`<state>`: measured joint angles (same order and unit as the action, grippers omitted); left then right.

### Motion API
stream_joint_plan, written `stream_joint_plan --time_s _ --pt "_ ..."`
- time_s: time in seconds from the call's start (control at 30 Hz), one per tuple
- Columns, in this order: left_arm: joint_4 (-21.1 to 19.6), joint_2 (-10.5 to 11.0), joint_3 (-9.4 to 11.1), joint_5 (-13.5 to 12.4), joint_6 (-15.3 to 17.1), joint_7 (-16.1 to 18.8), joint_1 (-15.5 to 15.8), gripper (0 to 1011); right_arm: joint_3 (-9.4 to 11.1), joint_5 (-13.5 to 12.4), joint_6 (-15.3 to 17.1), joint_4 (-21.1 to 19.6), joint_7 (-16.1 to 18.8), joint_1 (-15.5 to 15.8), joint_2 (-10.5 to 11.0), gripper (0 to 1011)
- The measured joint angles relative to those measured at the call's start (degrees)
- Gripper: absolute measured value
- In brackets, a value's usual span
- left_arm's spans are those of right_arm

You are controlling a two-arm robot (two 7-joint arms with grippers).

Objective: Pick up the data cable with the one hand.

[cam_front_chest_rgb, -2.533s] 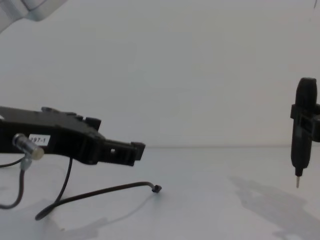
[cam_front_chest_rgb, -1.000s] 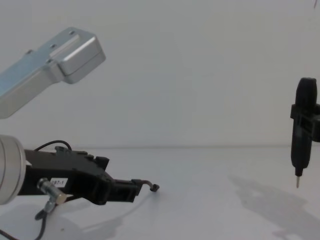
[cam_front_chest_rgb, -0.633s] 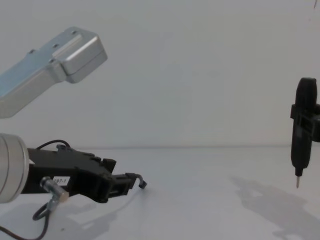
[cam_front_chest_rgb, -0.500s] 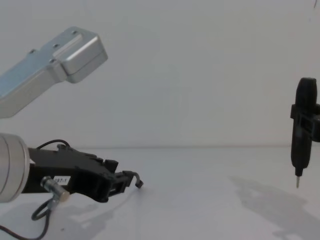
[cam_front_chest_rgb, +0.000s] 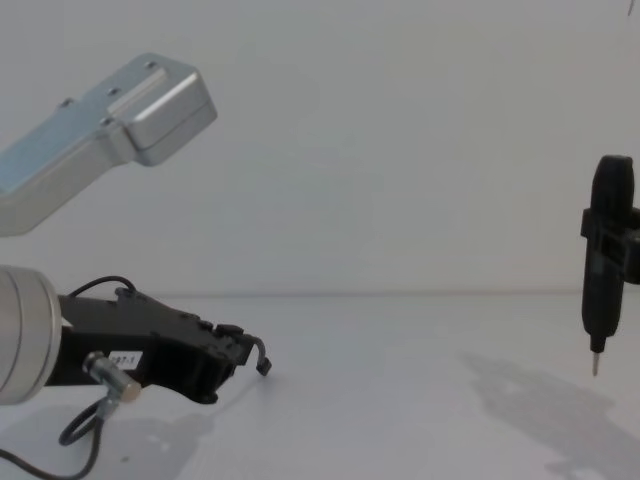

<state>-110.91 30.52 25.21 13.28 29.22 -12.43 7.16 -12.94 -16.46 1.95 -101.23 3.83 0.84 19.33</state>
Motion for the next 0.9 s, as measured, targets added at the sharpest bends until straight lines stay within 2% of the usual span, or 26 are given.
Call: stream_joint_plan --time_s 0.2,0.37,0.53,0.7,0.9 --pt "0.01 -0.01 0.00 -0.05 -0.12 -0.06 0.01 48 0.02 0.00 0.00 0.00 0.00 0.00 -0.01 284" --pt "-0.01 0.25 0.10 -0.39 -1.40 -0.61 -0.03 49 0.26 -0.05 -0.39 -0.11 0.24 0.00 -0.10 284" --pt "-0.33 1.13 0.37 -1.43 -4.80 -1.59 -0.31 48 0.78 -0.44 -1.41 -0.68 0.90 -0.05 -0.15 284" --pt "-0.66 1.85 0.46 -2.34 -7.66 -2.26 -0.64 48 1.74 -1.99 -2.13 -2.12 2.21 -0.15 -0.16 284" --pt "-1.35 3.61 0.57 -4.47 -13.70 -3.31 -1.51 48 2.81 -3.55 -2.72 -3.75 3.48 -0.22 -0.17 284"
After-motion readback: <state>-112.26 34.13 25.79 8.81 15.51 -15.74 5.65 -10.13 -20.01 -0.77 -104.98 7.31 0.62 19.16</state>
